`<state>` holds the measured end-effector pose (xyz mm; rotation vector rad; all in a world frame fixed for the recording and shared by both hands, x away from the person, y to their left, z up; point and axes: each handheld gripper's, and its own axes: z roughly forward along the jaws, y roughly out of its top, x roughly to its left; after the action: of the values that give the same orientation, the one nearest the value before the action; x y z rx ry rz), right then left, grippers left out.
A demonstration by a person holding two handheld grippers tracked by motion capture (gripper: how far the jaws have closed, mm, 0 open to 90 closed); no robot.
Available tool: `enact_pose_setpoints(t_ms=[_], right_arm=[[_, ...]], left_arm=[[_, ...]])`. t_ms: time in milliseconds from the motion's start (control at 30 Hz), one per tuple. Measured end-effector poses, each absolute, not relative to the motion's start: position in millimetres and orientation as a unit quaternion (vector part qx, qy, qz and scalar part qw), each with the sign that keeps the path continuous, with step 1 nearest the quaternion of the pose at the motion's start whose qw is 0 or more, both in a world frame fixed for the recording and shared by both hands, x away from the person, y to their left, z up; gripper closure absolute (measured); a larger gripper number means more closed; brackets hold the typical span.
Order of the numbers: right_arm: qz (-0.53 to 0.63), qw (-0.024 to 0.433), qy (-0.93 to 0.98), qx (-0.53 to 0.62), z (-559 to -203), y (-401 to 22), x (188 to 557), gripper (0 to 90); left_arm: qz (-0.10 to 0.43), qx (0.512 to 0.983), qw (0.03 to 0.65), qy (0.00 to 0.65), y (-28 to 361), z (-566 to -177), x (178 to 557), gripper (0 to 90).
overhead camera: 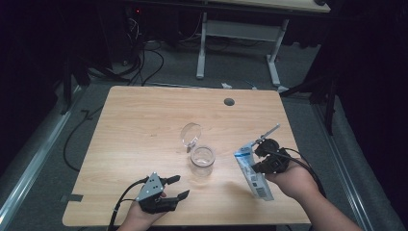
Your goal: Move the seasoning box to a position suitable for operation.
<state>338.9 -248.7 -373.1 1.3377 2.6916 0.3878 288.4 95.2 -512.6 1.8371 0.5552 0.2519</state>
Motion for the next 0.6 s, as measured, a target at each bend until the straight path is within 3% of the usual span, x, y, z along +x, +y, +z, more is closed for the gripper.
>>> enact_pose_setpoints(t_ms=[600], right_arm=[[0.115,0.041,0.898,0.424,-370.7,-220.1,341.4,89.7]], left_arm=[[0.1,0.804,0.556,0.186,21.7,-512.3,284.0,34.3]])
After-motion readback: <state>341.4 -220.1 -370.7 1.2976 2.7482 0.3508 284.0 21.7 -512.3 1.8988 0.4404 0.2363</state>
